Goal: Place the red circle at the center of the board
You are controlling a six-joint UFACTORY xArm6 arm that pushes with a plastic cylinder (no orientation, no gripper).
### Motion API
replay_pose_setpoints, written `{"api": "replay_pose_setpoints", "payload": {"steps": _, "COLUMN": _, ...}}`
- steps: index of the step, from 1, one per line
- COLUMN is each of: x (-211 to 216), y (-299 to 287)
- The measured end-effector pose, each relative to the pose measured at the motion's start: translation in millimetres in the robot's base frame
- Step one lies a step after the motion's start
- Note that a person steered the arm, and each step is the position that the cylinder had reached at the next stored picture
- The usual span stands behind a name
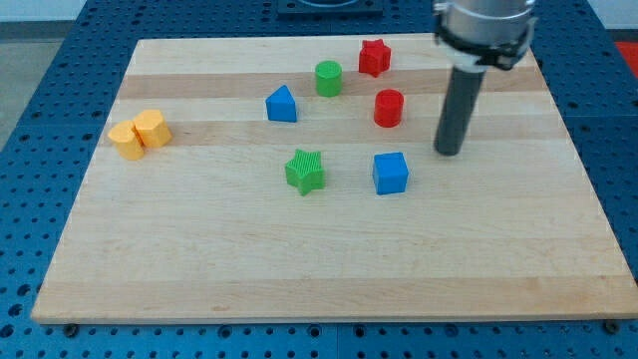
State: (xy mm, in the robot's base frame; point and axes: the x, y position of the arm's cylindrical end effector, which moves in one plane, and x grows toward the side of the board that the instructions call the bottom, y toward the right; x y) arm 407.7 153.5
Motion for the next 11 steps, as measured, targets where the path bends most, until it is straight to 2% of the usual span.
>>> {"api": "replay_pose_setpoints", "payload": {"steps": 1, "x": -53.4, "y": -0.6}}
{"api": "replay_pose_setpoints", "payload": {"steps": 2, "x": -82.9, "y": -16.8}}
{"api": "replay_pose_setpoints", "payload": {"steps": 4, "x": -72.3, "y": -60.6}}
{"api": "replay_pose_setpoints", "payload": {"steps": 6, "x": -61.8, "y": -41.2}}
{"api": "replay_pose_setpoints", "payload": {"steps": 11, "x": -18.6, "y": -91.5}}
